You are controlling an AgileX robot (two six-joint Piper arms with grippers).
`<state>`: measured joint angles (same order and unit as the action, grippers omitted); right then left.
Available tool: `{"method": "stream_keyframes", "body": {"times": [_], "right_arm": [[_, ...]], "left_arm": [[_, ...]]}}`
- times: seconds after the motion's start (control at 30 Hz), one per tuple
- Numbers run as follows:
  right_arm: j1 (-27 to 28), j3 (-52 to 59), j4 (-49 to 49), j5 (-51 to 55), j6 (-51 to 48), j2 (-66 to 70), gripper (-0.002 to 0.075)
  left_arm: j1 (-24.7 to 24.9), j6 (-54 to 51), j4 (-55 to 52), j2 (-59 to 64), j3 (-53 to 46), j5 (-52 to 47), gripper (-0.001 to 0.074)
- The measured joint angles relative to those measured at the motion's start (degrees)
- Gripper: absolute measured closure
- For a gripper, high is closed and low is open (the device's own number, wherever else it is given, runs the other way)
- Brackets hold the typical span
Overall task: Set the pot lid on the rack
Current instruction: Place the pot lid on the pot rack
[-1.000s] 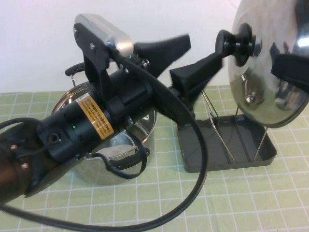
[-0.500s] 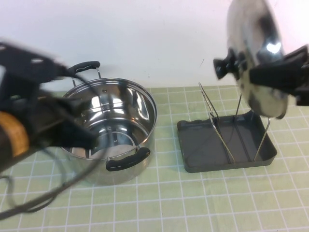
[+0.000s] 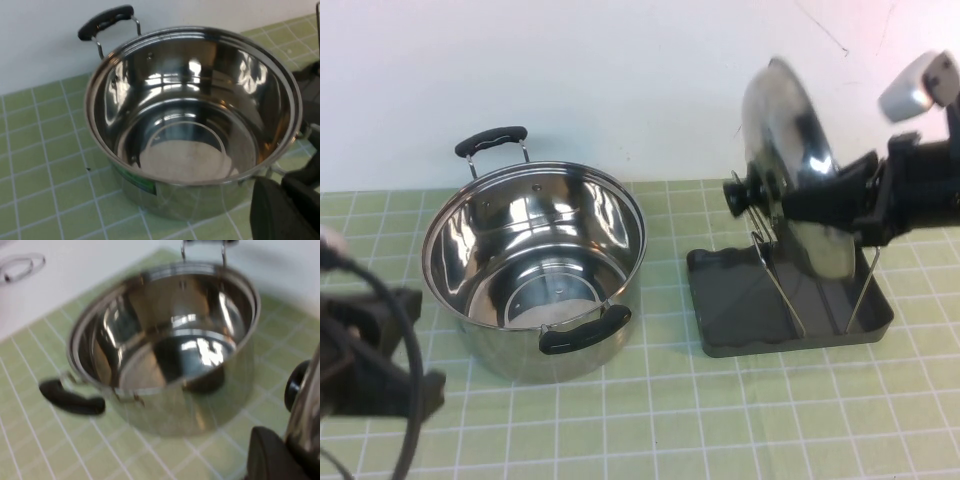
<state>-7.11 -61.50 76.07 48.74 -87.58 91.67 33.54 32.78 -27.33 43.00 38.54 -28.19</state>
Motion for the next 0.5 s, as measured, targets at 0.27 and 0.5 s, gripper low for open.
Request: {"method": "stream_keyframes", "body": {"times": [0.27,0.5], "right_arm": [[0.00,0.00,-5.53,-0.73,0.24,2.99,0.0680],[-0.05,-0.14,-5.52,-3.58,0.24,3.09,0.0602]], "left_arm": [[0.00,0.63,0.97,-2.42,-4.80,4.03,0.0735],[0.00,0.72,0.97,-2.54,-4.80,6.47,0.0736]]}}
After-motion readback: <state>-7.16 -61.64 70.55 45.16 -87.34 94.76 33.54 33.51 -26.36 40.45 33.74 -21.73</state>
